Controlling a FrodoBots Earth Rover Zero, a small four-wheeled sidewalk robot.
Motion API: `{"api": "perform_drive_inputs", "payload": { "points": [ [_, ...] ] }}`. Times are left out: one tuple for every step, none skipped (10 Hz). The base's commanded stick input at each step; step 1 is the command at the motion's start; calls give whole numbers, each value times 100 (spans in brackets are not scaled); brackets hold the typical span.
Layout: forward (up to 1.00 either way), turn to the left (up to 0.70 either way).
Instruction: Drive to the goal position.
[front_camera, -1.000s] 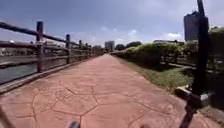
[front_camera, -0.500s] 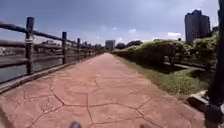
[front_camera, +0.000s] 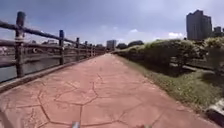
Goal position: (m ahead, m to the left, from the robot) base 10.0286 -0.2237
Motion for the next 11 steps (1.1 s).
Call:
{"api": "perform_drive_inputs", "payload": {
  "points": [
    [70, 0],
    [70, 0],
    [70, 0],
    [70, 0],
    [70, 0],
    [70, 0],
    [70, 0],
    [70, 0],
    [70, 0],
    [70, 0],
    [70, 0]
  ]
}}
